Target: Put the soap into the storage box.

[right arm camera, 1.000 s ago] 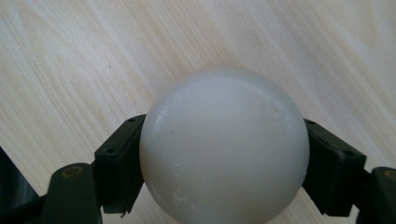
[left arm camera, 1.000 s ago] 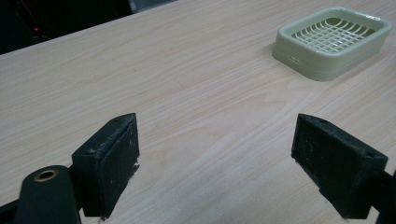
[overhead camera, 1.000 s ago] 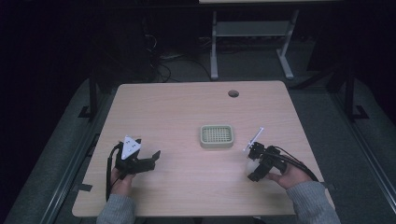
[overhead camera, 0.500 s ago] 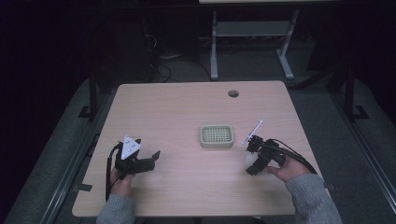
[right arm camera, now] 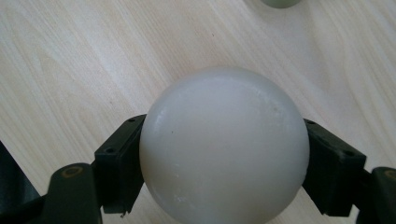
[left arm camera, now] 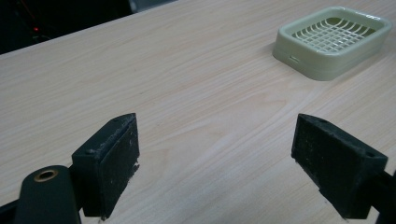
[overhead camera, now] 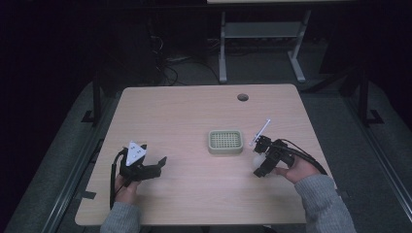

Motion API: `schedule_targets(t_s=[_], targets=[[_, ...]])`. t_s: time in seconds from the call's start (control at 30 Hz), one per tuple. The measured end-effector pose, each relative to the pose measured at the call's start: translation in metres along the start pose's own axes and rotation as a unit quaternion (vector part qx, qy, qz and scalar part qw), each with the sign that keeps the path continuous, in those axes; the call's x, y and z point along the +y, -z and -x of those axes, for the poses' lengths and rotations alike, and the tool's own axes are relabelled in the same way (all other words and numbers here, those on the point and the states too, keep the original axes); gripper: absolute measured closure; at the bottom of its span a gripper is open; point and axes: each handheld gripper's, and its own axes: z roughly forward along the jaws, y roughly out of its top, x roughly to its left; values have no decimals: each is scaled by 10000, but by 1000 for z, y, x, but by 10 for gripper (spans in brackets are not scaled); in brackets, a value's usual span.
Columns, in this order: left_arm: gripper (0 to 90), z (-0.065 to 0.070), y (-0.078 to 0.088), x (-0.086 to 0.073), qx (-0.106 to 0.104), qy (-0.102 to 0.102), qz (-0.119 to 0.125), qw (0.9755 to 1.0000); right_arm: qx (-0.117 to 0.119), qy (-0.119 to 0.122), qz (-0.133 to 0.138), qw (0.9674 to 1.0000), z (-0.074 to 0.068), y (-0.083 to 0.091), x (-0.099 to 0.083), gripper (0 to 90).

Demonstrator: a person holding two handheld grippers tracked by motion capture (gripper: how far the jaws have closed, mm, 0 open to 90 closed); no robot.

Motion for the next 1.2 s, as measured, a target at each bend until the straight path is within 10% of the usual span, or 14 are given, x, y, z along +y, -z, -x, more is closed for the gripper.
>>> schedule_targets(t_s=[1.2], targets=[[148, -2, 1, 0, 13, 53, 14, 10000, 118, 215, -51, 9997, 9, 5, 51, 234]])
